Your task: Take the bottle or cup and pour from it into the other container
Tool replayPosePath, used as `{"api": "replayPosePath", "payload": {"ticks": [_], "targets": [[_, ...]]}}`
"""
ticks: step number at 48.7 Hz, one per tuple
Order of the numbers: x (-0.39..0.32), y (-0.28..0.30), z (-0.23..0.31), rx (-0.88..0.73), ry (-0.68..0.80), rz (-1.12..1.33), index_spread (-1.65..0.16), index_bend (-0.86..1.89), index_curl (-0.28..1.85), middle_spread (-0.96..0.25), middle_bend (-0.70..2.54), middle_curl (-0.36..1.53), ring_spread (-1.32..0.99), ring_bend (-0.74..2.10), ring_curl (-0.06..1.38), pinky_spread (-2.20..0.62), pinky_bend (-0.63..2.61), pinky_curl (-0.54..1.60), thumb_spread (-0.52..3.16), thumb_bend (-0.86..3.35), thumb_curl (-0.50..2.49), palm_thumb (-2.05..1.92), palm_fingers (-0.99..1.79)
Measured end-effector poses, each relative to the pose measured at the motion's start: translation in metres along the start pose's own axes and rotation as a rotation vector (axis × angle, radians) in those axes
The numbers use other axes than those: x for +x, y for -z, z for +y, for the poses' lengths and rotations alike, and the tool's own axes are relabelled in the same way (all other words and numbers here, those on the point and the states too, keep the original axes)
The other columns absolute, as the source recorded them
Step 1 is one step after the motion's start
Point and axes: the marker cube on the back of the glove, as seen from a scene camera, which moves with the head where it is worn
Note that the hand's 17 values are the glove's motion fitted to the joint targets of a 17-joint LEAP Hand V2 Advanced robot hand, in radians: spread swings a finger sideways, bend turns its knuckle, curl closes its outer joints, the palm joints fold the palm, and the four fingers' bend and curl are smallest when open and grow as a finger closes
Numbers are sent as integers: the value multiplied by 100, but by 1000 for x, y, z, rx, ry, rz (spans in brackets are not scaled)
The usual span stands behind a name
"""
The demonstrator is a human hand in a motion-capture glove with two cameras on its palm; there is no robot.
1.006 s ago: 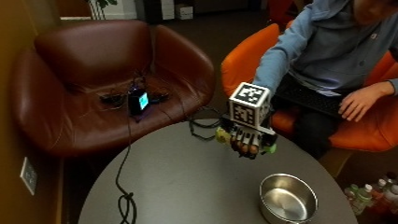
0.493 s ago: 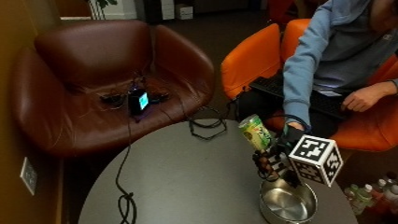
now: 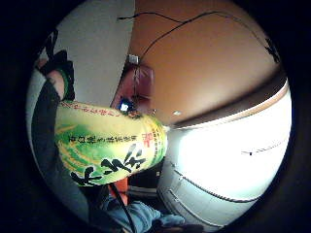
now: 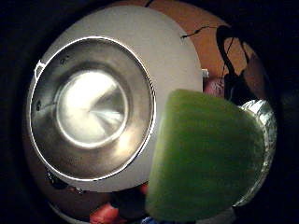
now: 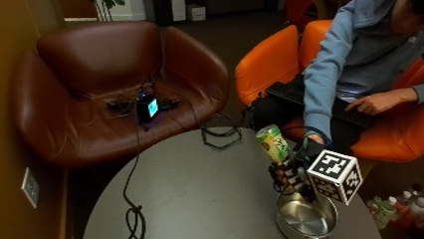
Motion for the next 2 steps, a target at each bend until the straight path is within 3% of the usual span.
{"api": "replayPosePath", "payload": {"ticks": [2], "targets": [[0, 0, 0, 1, 2, -2, -19, 16, 45, -11, 32, 50, -21, 39, 44, -17, 32, 39, 29, -4, 72, 95, 118]]}}
